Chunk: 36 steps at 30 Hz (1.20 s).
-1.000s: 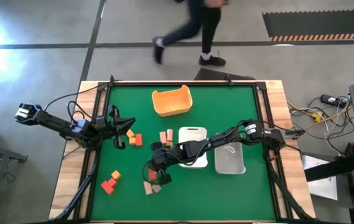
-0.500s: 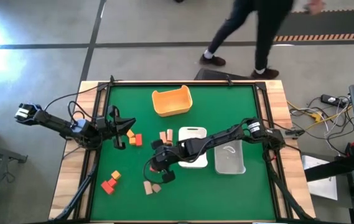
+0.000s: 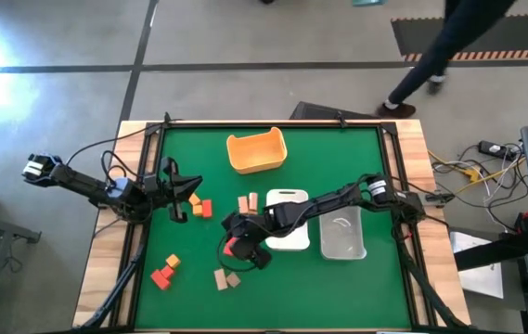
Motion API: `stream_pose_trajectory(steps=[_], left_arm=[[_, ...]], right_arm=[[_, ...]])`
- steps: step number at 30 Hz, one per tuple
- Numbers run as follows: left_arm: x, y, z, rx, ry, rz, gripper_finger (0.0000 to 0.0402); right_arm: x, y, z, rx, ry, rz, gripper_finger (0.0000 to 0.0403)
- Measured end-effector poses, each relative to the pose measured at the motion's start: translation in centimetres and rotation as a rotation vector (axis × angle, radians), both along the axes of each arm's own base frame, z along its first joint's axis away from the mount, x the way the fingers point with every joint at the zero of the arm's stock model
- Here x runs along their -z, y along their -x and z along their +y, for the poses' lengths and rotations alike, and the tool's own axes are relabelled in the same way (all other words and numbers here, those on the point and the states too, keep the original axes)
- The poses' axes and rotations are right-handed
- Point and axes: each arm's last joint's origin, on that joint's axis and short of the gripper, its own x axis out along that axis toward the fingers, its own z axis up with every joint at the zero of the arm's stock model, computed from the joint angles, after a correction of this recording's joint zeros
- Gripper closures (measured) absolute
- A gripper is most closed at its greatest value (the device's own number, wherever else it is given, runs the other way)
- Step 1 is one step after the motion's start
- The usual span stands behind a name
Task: Sort & place blocks by color
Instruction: Put the red block into the white bin
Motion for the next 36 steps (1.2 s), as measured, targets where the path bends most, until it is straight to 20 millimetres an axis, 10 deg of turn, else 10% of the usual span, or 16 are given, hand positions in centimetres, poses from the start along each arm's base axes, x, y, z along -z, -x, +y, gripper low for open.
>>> stream_pose_trajectory(steps=[22, 36], left_arm=[[0.1, 0.0, 0.0, -0.006, -0.005, 0.007, 0.0393], [0.1, 0.0, 0.0, -0.02, 0.0, 0.01, 0.0393]], right_arm=[[5.3, -1.6, -2.8, 0.032, -0.028, 0.035, 0.0143], [4.4, -2.6, -3.4, 0.123, -0.126, 0.034, 0.0226]])
